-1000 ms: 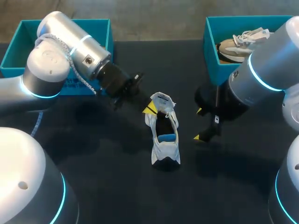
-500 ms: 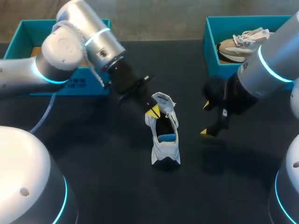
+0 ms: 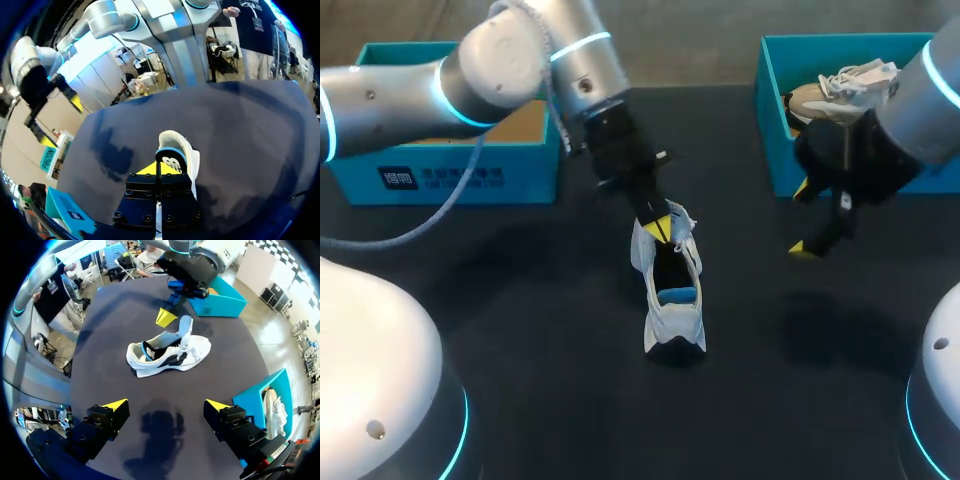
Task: Take the shoe out of the shoebox, open the shoe tongue, remove and reinsert the insole, then place the shoe into the shoebox
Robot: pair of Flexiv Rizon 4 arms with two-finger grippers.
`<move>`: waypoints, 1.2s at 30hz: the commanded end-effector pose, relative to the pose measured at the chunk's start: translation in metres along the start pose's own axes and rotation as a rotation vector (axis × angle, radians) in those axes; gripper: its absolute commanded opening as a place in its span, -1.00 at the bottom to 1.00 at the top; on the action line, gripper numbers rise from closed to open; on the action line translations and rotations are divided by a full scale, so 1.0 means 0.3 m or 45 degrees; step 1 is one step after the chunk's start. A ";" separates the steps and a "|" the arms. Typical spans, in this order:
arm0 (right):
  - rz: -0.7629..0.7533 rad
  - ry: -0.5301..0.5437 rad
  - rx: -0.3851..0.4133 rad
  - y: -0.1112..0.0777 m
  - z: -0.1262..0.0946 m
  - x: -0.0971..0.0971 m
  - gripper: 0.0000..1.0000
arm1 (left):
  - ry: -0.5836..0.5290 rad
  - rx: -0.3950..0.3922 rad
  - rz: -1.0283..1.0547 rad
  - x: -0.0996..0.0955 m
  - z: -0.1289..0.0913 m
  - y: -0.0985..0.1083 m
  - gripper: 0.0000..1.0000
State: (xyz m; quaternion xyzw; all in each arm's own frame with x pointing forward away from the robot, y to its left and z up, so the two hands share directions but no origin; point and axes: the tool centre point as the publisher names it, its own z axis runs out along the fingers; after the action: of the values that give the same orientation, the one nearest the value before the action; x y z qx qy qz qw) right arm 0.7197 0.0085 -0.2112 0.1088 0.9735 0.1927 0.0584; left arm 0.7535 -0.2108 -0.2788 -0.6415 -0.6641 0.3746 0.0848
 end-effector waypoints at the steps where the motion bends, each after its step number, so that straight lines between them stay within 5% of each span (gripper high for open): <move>1: -0.004 -0.027 0.013 -0.027 -0.144 0.020 1.00 | 0.257 -0.057 0.006 -0.023 0.009 0.007 -1.00; 8: -0.001 -0.060 0.055 -0.059 -0.234 0.013 1.00 | 0.376 -0.140 0.011 -0.019 0.031 0.023 -0.96; 17: 0.029 -0.121 0.083 -0.088 -0.307 0.007 1.00 | 0.453 -0.129 0.015 0.014 0.081 0.033 -0.90; 23: 0.032 -0.136 0.102 -0.090 -0.330 0.008 1.00 | 0.502 -0.123 0.010 0.037 0.120 0.034 -0.73; 36: 0.031 -0.137 0.107 -0.089 -0.333 0.007 1.00 | 0.498 -0.120 0.003 0.060 0.182 0.038 -0.81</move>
State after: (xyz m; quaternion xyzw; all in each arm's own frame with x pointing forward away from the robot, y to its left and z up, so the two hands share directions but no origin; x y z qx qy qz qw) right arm 0.6962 -0.0514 -0.1287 0.1331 0.9746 0.1469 0.1041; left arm 0.7295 -0.2154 -0.3253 -0.7060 -0.6510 0.2107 0.1829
